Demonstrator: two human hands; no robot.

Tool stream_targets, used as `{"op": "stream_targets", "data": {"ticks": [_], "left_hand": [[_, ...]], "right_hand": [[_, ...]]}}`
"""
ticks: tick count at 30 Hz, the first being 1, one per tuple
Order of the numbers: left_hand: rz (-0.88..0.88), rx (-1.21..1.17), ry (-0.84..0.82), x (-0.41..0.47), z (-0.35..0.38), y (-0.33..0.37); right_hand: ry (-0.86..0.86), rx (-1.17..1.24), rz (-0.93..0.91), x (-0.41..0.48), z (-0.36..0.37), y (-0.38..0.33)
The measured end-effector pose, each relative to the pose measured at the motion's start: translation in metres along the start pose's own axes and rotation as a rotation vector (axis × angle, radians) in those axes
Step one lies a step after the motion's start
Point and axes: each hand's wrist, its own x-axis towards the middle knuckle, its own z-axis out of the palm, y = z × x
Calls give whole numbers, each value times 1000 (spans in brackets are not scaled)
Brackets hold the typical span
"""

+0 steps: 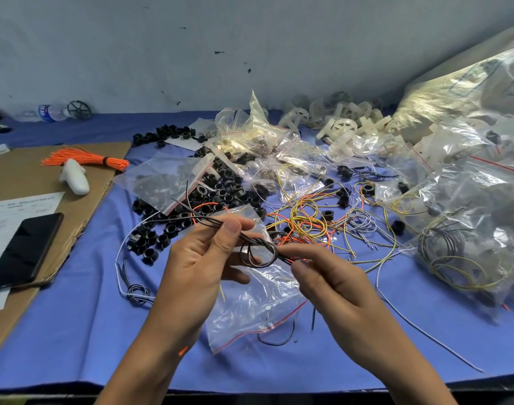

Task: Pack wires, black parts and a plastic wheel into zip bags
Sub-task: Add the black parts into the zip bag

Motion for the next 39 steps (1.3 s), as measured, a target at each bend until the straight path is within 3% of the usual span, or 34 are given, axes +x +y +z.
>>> {"op": "stream_targets", "data": {"ticks": [5, 12, 14, 17, 19, 22, 24, 26, 29, 35, 39], "left_hand": [[-6, 37, -1, -3, 4, -6], [-63, 179, -92, -7, -1, -22], [-43, 418, -135, -14, -13, -35], [103, 1081, -361, -32, -32, -58], [152, 1227, -369, -40, -37, -70], [223, 1116, -161, -38, -34, -71], [249, 1065, -47, -31, -31, -67], [244, 1041, -10, -25, -28, -64], [249, 1058, -19, -22, -24, -60], [177, 1092, -125, -28, -17, -56], [147, 1097, -160, -29, -16, -51]], "right_hand": [[-37, -231, 34, -3, -2, 1], [-22, 48, 71, -9, -3, 3], [40, 64, 83, -15, -12, 5], [137, 92, 131, -28, -31, 10], [145, 116, 202, -38, -41, 15], [94, 133, 316, -50, -51, 21], [-47, 126, 367, -55, -54, 25], [-202, 131, 397, -56, -54, 28], [-295, 24, 390, -49, -42, 33], [-187, -66, 350, -12, 6, 36], [-119, 319, 441, 14, 55, 39]]}}
